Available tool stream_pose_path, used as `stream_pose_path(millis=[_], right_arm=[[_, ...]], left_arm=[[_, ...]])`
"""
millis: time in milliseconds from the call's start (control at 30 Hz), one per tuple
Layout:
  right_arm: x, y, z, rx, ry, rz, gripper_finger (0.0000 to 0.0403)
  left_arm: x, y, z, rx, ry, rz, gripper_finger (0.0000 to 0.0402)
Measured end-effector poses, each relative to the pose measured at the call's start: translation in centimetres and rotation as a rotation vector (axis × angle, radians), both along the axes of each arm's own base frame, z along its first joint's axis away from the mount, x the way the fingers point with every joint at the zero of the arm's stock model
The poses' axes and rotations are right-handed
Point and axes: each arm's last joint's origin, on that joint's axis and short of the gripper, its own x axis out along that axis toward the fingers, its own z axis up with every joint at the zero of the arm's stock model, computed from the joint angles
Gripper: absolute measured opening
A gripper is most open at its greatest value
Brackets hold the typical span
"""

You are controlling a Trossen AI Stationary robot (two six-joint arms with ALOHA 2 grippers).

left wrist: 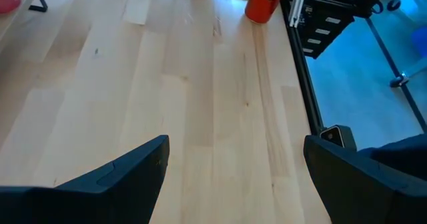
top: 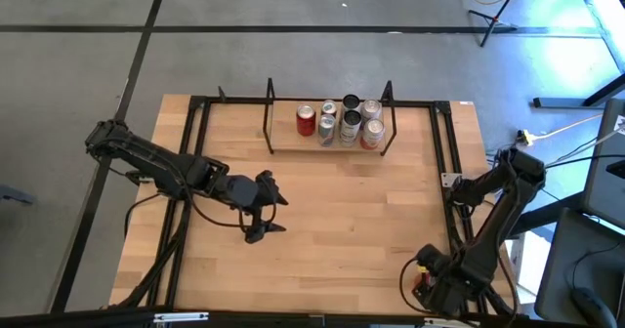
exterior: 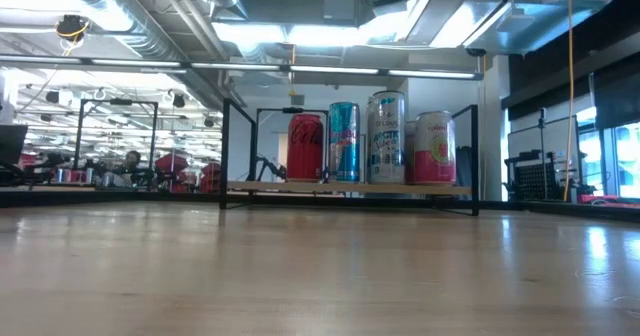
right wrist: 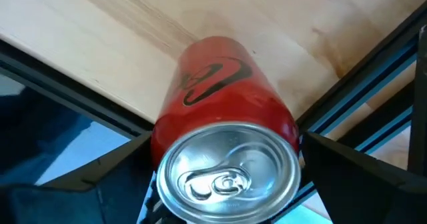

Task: Place canned beverage on shelf
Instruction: Put the red soda can on the shelf

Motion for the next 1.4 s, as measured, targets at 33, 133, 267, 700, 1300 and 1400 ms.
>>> stream_pose_path(millis=[33, 133, 267, 700, 1300, 1400], right_arm=[[0.0, 0.1, -0.1, 0.002, 0.007, 0.007, 0.0358], [0.1, 0.3, -0.4, 0.002, 0.007, 0.023, 0.0355], [0.3, 0.4, -0.4, 0.016, -0.037, 0.07, 0.0309], [5.8, -0.9, 4.6, -0.057, -0.464, 0.255, 0.0265], [19.6, -13.1, 4.1, -0.197, -0.464, 0.636, 0.0265], [20.7, -14.5, 3.1, -0.177, -0.403, 0.66, 0.0265]], left_arm=[[0.0, 0.0, 0.0, -0.001, -0.004, 0.001, 0.0339], [0.2, -0.1, 0.3, -0.013, -0.04, 0.002, 0.0339], [0.3, -0.1, 0.4, -0.035, -0.05, 0.016, 0.0339], [-0.8, -2.9, 0.4, -0.033, -0.049, -0.051, 0.0339], [-1.1, -9.0, -3.7, -0.064, 0.077, 0.018, 0.0339], [-1.1, -9.7, -4.4, -0.071, 0.098, 0.037, 0.0339]])
